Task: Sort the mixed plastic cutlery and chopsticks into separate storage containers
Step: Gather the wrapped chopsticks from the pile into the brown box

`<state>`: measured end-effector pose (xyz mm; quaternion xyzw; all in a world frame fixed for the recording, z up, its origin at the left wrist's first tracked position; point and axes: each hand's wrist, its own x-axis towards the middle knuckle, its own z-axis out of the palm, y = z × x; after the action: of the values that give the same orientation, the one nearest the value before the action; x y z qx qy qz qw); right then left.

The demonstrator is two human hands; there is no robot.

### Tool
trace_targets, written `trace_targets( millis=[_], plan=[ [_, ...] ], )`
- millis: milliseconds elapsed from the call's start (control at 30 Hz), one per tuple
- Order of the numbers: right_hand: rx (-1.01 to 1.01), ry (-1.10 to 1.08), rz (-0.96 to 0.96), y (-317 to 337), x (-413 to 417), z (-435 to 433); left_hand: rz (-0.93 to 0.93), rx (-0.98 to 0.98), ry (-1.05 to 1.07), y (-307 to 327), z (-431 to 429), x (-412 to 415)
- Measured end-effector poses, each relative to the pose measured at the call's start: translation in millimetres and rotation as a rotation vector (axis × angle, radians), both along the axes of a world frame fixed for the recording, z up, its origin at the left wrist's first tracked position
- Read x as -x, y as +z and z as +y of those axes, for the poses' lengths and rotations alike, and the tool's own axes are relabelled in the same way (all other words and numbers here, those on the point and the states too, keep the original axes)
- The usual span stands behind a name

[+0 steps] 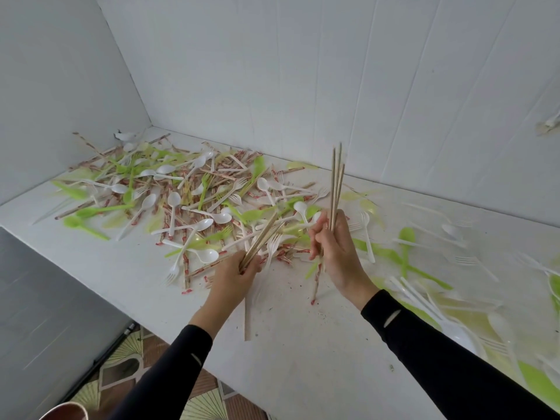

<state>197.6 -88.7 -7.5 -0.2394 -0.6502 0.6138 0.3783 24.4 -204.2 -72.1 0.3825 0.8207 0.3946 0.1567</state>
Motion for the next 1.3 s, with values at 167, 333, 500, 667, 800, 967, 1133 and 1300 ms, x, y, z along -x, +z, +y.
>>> trace_targets(
  millis=[167,333,500,667,800,967,1133,1300],
  plan=[
    [0.054,-0.027,-0.064,-10.3,1.0,4.6,0.181,0.102,-0.034,-10.0,-11.6,7.5],
    [0.077,0.027,-0.220,-24.3,4.2,1.5,0.195,0.167,0.014,-11.3,-19.9,8.5],
    [-0.112,0.035,-0.568,-33.4,25.0,12.9,0.075,0.173,0.087,-8.0,-21.7,13.6],
    [-0.557,0.013,-0.929,-55.9,46.5,23.5,0.258,0.357,0.034,4.2,-24.7,21.5],
    [-0.720,0.103,-1.083,-64.1,57.5,21.9,0.331,0.337,-0.045,14.4,-25.2,32.4],
    [-0.757,0.102,-1.165,-54.1,56.5,28.8,0.434,0.351,-0.079,21.0,-26.5,43.3],
    [-0.704,0.127,-1.234,-28.0,29.1,58.5,0.478,0.328,0.005,29.0,-23.5,50.1],
    [-0.458,0.221,-1.137,0.4,-4.9,85.8,0.402,0.116,-0.020,33.5,-5.0,36.5]
  ],
)
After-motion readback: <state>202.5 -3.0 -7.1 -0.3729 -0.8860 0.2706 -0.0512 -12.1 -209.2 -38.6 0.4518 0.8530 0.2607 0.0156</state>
